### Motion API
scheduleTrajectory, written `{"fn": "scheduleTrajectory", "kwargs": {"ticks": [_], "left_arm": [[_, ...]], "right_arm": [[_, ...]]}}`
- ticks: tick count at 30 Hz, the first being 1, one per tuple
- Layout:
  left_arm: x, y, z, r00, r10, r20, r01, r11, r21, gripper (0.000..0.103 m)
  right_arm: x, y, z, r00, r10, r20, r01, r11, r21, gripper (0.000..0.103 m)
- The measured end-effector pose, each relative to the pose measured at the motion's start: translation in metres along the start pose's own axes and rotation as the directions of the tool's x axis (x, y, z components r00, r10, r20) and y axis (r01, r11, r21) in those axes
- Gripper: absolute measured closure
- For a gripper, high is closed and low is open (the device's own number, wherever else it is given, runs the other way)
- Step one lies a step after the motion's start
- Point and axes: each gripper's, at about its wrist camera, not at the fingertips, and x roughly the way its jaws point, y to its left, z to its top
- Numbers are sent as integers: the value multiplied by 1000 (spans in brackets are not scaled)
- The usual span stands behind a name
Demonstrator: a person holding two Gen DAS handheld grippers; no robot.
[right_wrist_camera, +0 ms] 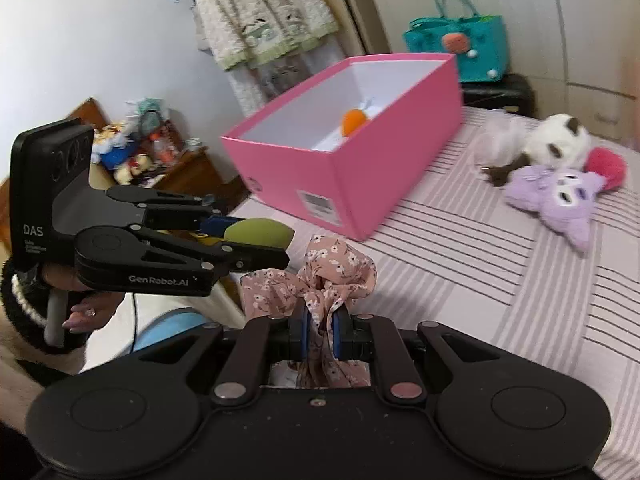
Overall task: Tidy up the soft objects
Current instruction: 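Lift the green sponge and floral cloth and carry both over the pink box, then lower the sponge and cloth into the pink box and open both grippers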
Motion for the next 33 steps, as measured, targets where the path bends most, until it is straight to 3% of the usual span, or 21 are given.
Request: {"fn": "scheduleTrajectory", "kwargs": {"ticks": [9,18,26,33], "left_arm": [[-34,24,31,1000,-3,24,2,1000,23,66],[-37,51,75,990,22,137,-23,1000,4,65],[2,93,106,972,101,212,-91,994,-58,65],[72,133,117,982,151,116,-137,983,-123,65]], "right_arm": [[0,24,47,998,56,40,-53,996,-73,88],[5,28,108,988,46,148,-22,987,-159,85],[50,15,157,980,-62,188,98,978,-186,86],[113,-10,191,973,-182,145,206,963,-174,86]]}}
